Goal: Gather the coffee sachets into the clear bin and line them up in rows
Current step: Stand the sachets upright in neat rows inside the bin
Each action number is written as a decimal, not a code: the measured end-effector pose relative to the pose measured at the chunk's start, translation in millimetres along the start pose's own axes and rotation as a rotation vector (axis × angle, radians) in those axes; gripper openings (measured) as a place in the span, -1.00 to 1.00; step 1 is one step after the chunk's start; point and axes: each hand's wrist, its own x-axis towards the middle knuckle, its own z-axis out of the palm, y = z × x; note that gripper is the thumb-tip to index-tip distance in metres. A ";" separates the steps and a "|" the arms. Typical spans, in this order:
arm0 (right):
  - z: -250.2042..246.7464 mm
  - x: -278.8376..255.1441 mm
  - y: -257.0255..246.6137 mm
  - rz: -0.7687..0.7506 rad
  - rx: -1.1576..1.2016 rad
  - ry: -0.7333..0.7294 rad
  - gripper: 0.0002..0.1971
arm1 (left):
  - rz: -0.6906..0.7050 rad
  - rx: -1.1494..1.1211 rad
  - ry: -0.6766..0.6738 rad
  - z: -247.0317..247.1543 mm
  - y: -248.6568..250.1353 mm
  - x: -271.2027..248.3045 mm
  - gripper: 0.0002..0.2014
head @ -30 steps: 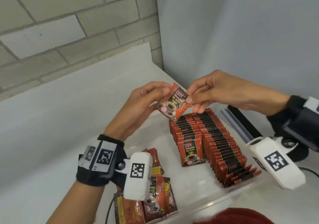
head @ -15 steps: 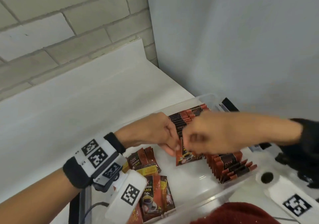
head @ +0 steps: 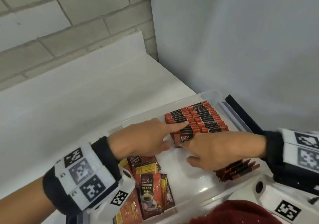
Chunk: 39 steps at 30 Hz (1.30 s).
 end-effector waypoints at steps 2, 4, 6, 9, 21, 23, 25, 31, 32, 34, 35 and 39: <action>0.7 -0.3 0.6 0.005 0.002 0.008 -0.57 | -0.010 0.014 -0.036 3.7 -2.0 -0.5 -0.33; 0.3 -1.1 1.8 -0.003 0.018 0.020 -0.55 | -0.018 -0.029 -0.032 1.6 -3.9 -4.6 -0.33; -1.6 -2.3 2.5 -0.012 0.038 0.029 -0.56 | -0.033 -0.145 0.020 -1.9 -8.8 -9.5 -0.39; -4.2 -4.9 3.0 -0.027 0.067 0.027 -0.59 | -0.142 -0.432 0.103 1.7 -22.8 -11.9 -0.67; -18.7 -11.7 5.8 -0.085 0.111 0.023 -0.63 | -0.241 -1.457 -0.056 36.7 -2.0 16.6 -0.55; -20.4 -15.8 8.4 -0.084 0.134 0.018 -0.67 | -0.245 -1.493 -0.043 40.8 0.5 17.0 -0.53; -22.0 -18.2 9.6 -0.075 0.160 0.038 -0.70 | -0.221 -1.523 -0.077 44.3 3.2 17.4 -0.45; -25.0 -16.0 10.6 -0.064 0.159 0.076 -0.69 | -0.262 -1.473 -0.076 43.0 4.4 15.5 -0.49; -26.5 -16.6 10.5 -0.070 0.161 0.064 -0.69 | -0.270 -1.434 -0.083 40.7 3.3 12.8 -0.55; -29.3 -17.9 9.8 -0.091 0.176 0.054 -0.69 | -0.272 -1.303 -0.076 32.8 -1.1 4.6 -0.61; -30.7 -18.4 8.6 -0.107 0.189 0.061 -0.70 | -0.239 -1.202 -0.073 27.5 -4.3 -0.2 -0.61; -34.5 -18.1 -6.8 -0.196 0.364 0.035 -0.75 | -0.082 -0.586 -0.045 0.0 -21.7 -30.7 -0.67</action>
